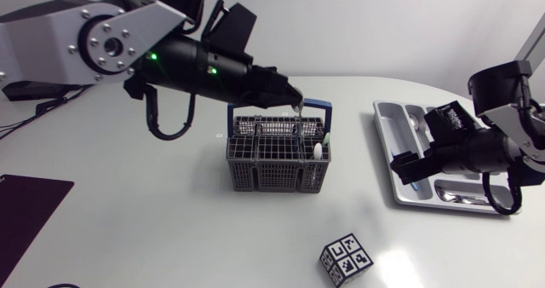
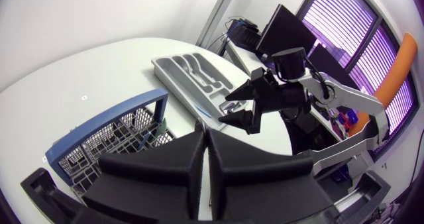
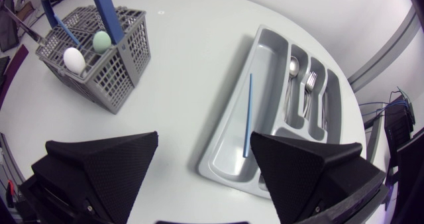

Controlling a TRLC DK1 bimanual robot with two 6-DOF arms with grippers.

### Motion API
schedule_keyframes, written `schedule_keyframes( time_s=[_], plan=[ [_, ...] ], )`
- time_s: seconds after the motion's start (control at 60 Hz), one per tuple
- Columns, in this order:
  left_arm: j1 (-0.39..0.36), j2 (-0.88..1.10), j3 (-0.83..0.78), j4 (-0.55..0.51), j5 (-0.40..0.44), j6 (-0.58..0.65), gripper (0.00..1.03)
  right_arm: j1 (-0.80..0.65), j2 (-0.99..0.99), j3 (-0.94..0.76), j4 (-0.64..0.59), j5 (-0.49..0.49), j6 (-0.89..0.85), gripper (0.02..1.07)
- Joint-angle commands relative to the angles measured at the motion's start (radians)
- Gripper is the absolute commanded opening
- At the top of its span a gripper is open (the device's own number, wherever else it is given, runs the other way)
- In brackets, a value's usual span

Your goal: Transfer all utensils from the basket to the drawer tray.

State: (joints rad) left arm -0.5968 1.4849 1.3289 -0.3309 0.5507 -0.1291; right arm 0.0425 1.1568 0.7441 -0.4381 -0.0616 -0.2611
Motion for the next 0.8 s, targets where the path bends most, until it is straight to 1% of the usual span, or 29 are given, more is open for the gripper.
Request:
schedule_keyframes(
  time_s=[0.0, 0.017, 0.083, 0.133, 0.217, 0.283, 0.383, 0.417, 0.483, 0.55, 0.667, 0.7, 0.783],
  plan=[
    [0.009, -0.06, -0.031, 0.012, 0.032, -0.027, 0.04, 0.013, -0.049, -0.005, -0.008, -0.038, 0.005, 1.02],
    [0.009, -0.066, -0.031, 0.01, 0.034, -0.027, 0.04, 0.014, -0.06, -0.003, -0.011, -0.055, 0.003, 1.02],
    [0.008, -0.097, -0.042, 0.001, 0.055, -0.024, 0.04, 0.014, -0.128, -0.002, -0.017, -0.181, -0.026, 1.02],
    [0.008, -0.11, -0.05, -0.002, 0.069, -0.023, 0.04, 0.014, -0.163, 0.001, -0.031, -0.241, -0.05, 1.02],
    [-0.005, -0.124, -0.063, -0.022, 0.095, -0.001, 0.04, 0.017, -0.227, 0.009, -0.056, -0.386, -0.099, 1.02],
    [-0.017, -0.123, -0.076, -0.028, 0.104, 0.014, 0.04, 0.036, -0.241, 0.023, -0.091, -0.469, -0.136, 1.02],
    [-0.035, -0.12, -0.091, -0.031, 0.126, 0.031, 0.04, 0.065, -0.244, 0.034, -0.133, -0.557, -0.178, 1.02],
    [-0.047, -0.117, -0.099, -0.033, 0.135, 0.04, 0.04, 0.077, -0.244, 0.038, -0.163, -0.595, -0.208, 1.02],
    [-0.064, -0.11, -0.105, -0.039, 0.149, 0.052, 0.04, 0.117, -0.246, 0.041, -0.192, -0.633, -0.236, 1.02],
    [-0.087, -0.1, -0.109, -0.053, 0.157, 0.074, 0.04, 0.158, -0.252, 0.037, -0.2, -0.652, -0.245, 1.02],
    [-0.097, -0.077, -0.1, -0.082, 0.221, 0.082, 0.04, 0.223, -0.253, 0.023, -0.198, -0.673, -0.264, 1.02],
    [-0.098, -0.074, -0.1, -0.086, 0.232, 0.083, 0.04, 0.238, -0.255, 0.021, -0.197, -0.681, -0.265, 1.0],
    [-0.11, -0.061, -0.099, -0.117, 0.262, 0.102, 0.04, 0.267, -0.263, 0.012, -0.179, -0.695, -0.265, 0.91]
  ],
)
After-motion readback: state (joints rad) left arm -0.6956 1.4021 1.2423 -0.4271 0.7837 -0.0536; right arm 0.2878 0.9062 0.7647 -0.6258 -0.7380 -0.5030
